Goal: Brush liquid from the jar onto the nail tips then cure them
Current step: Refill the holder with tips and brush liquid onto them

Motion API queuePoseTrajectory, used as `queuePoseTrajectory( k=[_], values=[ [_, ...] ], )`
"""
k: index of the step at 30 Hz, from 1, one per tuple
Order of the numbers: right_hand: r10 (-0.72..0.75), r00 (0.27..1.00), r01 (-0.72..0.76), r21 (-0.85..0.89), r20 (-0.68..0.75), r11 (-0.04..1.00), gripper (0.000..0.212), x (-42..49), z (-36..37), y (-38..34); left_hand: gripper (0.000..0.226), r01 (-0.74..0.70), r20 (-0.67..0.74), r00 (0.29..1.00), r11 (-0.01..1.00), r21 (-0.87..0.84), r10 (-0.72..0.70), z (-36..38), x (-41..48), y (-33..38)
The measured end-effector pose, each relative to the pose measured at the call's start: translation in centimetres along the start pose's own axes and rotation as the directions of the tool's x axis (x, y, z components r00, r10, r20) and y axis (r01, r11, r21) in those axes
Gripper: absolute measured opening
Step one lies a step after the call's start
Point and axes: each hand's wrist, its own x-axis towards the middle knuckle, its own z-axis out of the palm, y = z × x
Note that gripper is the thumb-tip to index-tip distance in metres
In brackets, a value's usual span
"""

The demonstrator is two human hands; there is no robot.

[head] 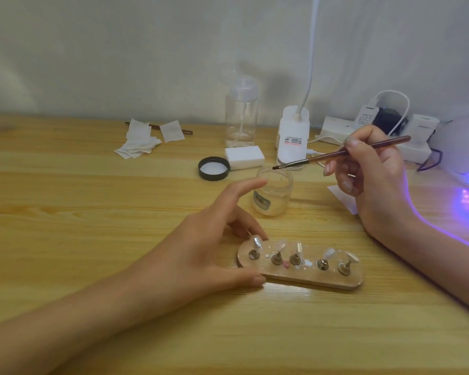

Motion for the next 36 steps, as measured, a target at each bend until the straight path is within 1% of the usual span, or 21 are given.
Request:
queuePoseTrajectory(
  k=[3,9,12,14,17,21,25,29,32,36],
  values=[
    [-0.006,1.000,0.006,0.021,0.000,1.000,0.022,0.1,-0.1,0.2,0.099,0.006,-0.016,1.000,0.999,0.054,-0.005,-0.6,-0.5,-0.3],
    [0.001,1.000,-0.001,0.034,0.009,0.999,0.018,0.2,-0.2,0.3,0.094,0.066,-0.030,0.998,0.990,0.122,-0.063,-1.7,-1.1,-0.8],
    [0.004,1.000,-0.004,0.033,0.007,0.999,0.018,0.1,-0.2,0.4,0.092,0.064,-0.011,0.998,0.984,0.164,-0.063,-1.7,-1.0,-0.8],
    [0.004,1.000,-0.004,0.031,0.006,1.000,0.018,0.2,-0.2,0.3,0.093,0.058,-0.024,0.998,0.986,0.158,-0.055,-1.6,-1.0,-0.7],
    [0.009,1.000,-0.009,0.045,0.015,0.999,0.017,0.2,-0.1,0.3,0.087,0.027,-0.089,0.996,0.991,0.127,-0.015,-1.0,-0.8,-0.2],
    [0.012,1.000,-0.013,0.058,0.022,0.998,0.017,0.2,0.0,0.3,0.074,-0.011,-0.131,0.991,0.986,0.169,0.033,-0.1,-0.3,0.2],
    [0.010,1.000,-0.011,0.053,0.017,0.999,0.017,0.2,0.1,0.3,0.073,-0.032,-0.155,0.986,0.987,0.159,0.057,0.0,0.0,0.4],
    [0.013,1.000,-0.014,0.042,0.015,0.999,0.016,0.2,0.1,0.3,0.073,-0.065,-0.161,0.982,0.978,0.197,0.097,0.0,0.0,0.6],
    [0.015,1.000,-0.016,0.053,0.016,0.998,0.016,0.2,0.1,0.2,0.069,-0.113,-0.163,0.973,0.955,0.275,0.162,0.3,-0.3,0.9],
    [0.018,1.000,-0.019,0.053,0.018,0.998,0.016,0.1,0.0,0.2,0.063,-0.169,-0.211,0.939,0.897,0.408,0.273,0.4,-0.7,1.4]
  ],
)
